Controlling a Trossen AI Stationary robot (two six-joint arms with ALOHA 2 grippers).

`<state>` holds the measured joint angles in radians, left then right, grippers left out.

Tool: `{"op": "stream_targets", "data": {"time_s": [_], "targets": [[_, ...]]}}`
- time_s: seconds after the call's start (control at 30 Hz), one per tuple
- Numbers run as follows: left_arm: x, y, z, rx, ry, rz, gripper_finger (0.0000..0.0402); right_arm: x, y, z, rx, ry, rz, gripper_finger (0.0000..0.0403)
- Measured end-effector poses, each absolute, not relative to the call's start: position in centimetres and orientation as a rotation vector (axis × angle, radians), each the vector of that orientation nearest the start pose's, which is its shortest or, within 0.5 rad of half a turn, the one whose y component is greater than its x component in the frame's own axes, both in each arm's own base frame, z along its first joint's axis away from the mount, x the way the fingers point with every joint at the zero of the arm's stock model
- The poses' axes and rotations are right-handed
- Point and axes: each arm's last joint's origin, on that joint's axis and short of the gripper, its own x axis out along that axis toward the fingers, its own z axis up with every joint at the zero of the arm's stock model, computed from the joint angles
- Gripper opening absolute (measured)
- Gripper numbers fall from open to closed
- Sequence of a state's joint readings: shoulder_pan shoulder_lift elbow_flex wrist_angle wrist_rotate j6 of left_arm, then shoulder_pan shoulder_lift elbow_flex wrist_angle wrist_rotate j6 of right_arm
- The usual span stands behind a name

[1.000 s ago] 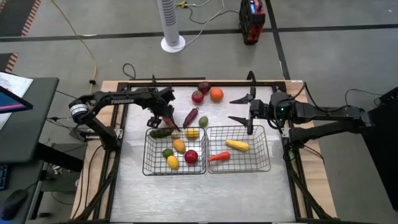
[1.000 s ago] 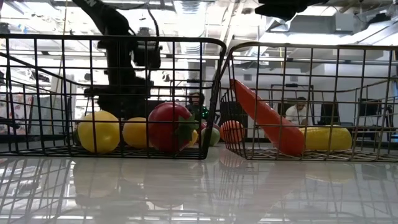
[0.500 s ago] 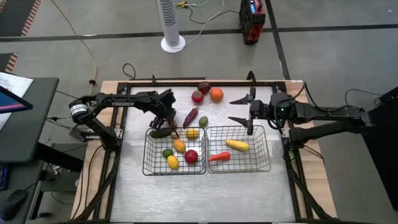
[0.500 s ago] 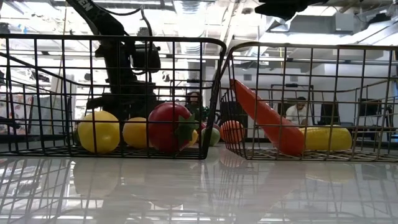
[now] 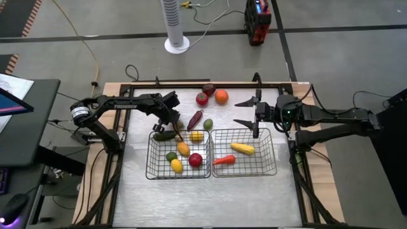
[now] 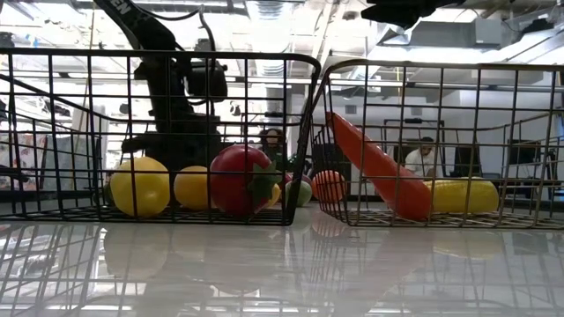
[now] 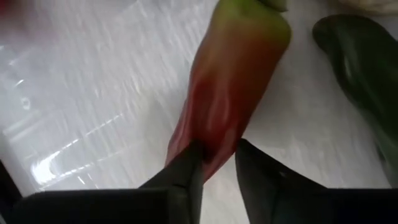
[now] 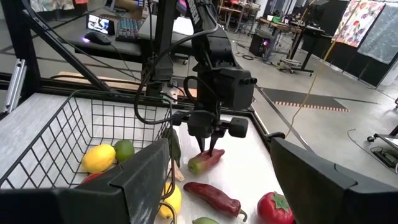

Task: Sort produce into baskets
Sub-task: Put the left red bell pepper into the gold wire basket

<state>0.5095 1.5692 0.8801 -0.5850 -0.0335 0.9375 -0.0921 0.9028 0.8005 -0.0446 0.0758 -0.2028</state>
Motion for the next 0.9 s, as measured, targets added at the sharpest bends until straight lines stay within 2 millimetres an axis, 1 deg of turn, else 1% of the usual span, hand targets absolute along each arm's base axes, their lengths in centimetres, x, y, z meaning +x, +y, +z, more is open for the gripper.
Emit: {"op": "stream_targets", "data": {"time_s": [0.13, 0.23, 0.4, 0.57, 0.73, 0.8, 0.9], "targets": [[24.3, 13.7, 17.1, 0.478, 1.337, -0.116, 0.0033, 20.1, -2.1, 33.1, -0.201, 0.163, -0.152, 0.031], [24.8, 14.0, 18.2, 0.467, 1.32, -0.104, 0.0009, 20.1, -2.1, 33.1, -0.201, 0.163, -0.152, 0.031], [25.5, 14.3, 19.9, 0.466, 1.294, -0.12, 0.0, 20.1, -2.1, 33.1, -0.2, 0.164, -0.152, 0.031], [26.0, 14.6, 21.1, 0.451, 1.27, -0.093, 0.0, 20.1, -2.1, 33.1, -0.2, 0.164, -0.152, 0.031], [25.7, 14.4, 20.9, 0.39, 1.293, -0.063, 0.0005, 20.1, -2.1, 33.1, -0.2, 0.166, -0.152, 0.031], [25.4, 14.2, 20.4, 0.364, 1.313, -0.073, 0.002, 20.1, -2.1, 33.1, -0.2, 0.166, -0.152, 0.031], [25.0, 14.0, 19.8, 0.33, 1.333, -0.095, 0.0063, 20.1, -2.1, 33.1, -0.198, 0.166, -0.152, 0.031]]}}
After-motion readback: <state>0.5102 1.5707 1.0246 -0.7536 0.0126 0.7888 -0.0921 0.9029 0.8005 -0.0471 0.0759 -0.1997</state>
